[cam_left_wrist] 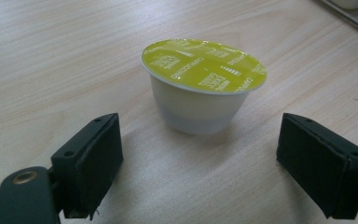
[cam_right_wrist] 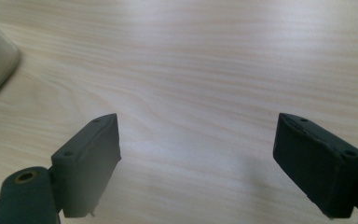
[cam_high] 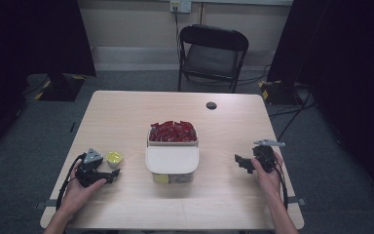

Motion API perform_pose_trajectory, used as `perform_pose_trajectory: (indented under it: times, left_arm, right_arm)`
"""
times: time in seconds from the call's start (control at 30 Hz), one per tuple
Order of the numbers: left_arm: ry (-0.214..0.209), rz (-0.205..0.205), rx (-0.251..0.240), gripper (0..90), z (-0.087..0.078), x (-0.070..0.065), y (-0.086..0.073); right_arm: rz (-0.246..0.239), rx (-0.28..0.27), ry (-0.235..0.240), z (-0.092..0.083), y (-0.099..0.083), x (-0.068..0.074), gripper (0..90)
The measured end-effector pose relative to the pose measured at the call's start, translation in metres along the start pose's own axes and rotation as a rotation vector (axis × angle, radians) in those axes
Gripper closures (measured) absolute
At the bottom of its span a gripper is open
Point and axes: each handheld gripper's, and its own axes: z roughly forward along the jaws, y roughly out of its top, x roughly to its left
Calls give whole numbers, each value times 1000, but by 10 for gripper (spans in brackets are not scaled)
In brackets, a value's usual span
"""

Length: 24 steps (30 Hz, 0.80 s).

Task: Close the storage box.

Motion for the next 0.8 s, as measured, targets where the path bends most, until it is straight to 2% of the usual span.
perform_pose_trajectory:
  times: [0.1, 0.17, 0.3, 0.33, 0.43, 0.5, 0.67, 0.8]
  left_arm:
    - [0, 0, 0, 137, 0, 0, 0]
    - [0, -1, 0, 137, 0, 0, 0]
    - [0, 0, 0, 137, 0, 0, 0]
    - [0, 0, 0, 137, 0, 0, 0]
    - [0, 0, 0, 137, 0, 0, 0]
    - [0, 0, 0, 137, 0, 0, 0]
    - [0, 0, 0, 137, 0, 0, 0]
    - [1, 0, 0, 136, 0, 0, 0]
  right_arm:
    - [-7, 31, -24, 6, -4, -4, 144]
    - [6, 39, -38, 8, -7, -7, 145]
    - [16, 63, -35, 11, -11, -9, 144]
    - [7, 66, -45, 12, -12, -8, 143]
    - [-7, 64, -69, 13, -12, -5, 141]
    - [-47, 65, -106, 15, -14, 0, 124]
    - [-38, 11, -115, 19, -20, 1, 71]
    - [-34, 13, -115, 18, -20, 2, 71]
